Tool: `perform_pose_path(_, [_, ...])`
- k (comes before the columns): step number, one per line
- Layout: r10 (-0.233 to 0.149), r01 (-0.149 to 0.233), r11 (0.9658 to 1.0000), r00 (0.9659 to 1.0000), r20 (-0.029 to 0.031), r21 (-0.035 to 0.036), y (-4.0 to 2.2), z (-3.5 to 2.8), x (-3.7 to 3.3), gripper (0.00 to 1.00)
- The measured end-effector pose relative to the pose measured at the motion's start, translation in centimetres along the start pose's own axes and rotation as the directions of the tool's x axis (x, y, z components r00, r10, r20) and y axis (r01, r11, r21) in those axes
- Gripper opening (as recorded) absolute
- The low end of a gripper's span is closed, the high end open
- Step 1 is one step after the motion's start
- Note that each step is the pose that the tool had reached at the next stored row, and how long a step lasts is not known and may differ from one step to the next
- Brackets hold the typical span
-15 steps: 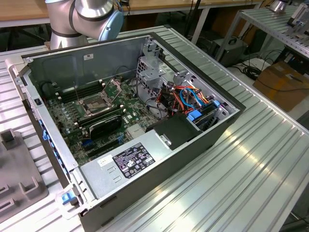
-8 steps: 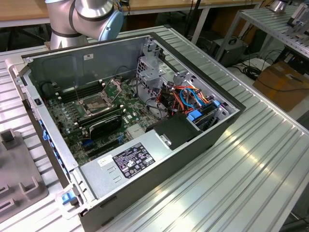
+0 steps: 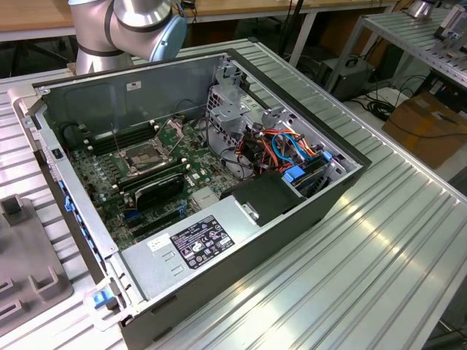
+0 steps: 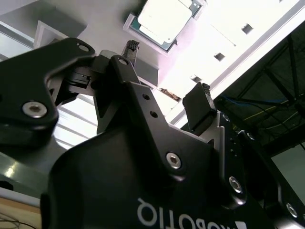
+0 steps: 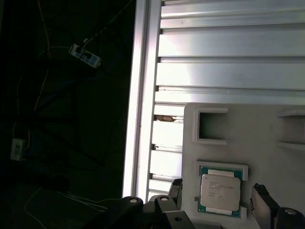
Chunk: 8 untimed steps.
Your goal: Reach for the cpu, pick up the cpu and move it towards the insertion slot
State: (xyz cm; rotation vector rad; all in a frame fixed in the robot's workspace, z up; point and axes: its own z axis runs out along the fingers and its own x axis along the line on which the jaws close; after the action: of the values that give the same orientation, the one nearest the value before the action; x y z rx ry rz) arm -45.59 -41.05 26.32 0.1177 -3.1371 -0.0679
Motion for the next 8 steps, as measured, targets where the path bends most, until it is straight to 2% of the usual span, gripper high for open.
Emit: perform_pose_path(8, [0.0,0.0,1.0,1.0,-0.0002,0.0001,0.0,0.0,-0.09,0.66])
